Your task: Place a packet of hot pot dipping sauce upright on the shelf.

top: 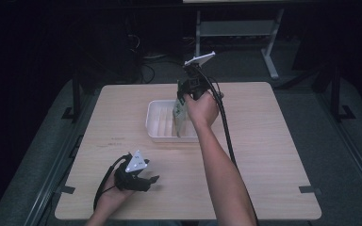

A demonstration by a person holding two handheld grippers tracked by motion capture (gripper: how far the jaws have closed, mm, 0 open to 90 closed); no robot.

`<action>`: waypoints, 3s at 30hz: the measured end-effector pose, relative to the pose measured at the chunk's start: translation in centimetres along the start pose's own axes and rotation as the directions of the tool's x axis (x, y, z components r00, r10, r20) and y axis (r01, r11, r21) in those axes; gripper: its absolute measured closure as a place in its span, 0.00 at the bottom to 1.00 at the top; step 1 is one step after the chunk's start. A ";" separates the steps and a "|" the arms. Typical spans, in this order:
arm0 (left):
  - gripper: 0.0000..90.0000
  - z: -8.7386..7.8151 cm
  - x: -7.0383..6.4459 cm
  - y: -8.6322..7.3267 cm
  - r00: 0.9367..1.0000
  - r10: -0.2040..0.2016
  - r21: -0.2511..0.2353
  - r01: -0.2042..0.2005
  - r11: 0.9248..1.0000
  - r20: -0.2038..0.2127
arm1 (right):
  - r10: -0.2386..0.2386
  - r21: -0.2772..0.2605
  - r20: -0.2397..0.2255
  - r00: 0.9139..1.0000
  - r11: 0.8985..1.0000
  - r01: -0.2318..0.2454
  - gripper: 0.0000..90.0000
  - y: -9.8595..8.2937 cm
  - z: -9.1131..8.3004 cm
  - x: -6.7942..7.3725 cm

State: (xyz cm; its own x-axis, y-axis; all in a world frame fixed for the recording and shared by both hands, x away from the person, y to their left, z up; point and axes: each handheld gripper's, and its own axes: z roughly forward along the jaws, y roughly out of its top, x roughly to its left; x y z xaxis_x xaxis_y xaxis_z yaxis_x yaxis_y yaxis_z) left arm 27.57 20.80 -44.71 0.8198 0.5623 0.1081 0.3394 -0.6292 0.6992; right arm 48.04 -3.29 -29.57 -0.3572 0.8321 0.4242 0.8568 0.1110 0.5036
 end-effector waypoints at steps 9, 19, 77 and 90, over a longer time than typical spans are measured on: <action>0.34 0.0 0.0 0.0 1.000 -0.002 0.000 0.002 1.000 0.000 | -0.003 -0.002 0.004 1.000 1.000 0.003 0.99 0.4 0.2 0.0; 0.34 0.0 0.0 0.0 1.000 0.001 0.000 -0.001 1.000 -0.002 | 0.010 -0.013 0.015 1.000 1.000 -0.010 0.99 0.6 0.2 -0.4; 0.33 0.0 0.0 0.0 1.000 0.001 0.000 -0.001 1.000 -0.003 | -0.055 0.124 -0.005 0.998 0.991 0.055 0.89 -0.6 2.4 -0.6; 0.33 0.1 0.1 -0.1 1.000 0.002 0.004 -0.002 1.000 -0.003 | -0.061 0.108 -0.008 0.998 0.992 0.061 0.84 -0.7 0.8 -1.2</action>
State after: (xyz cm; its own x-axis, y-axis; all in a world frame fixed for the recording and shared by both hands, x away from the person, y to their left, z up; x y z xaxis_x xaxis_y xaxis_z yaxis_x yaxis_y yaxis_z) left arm 27.67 20.80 -44.85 0.8190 0.5629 0.1115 0.3396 -0.6321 0.6965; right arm 48.16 -3.91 -31.05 -0.4116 0.8194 0.3989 0.8683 0.2196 0.4448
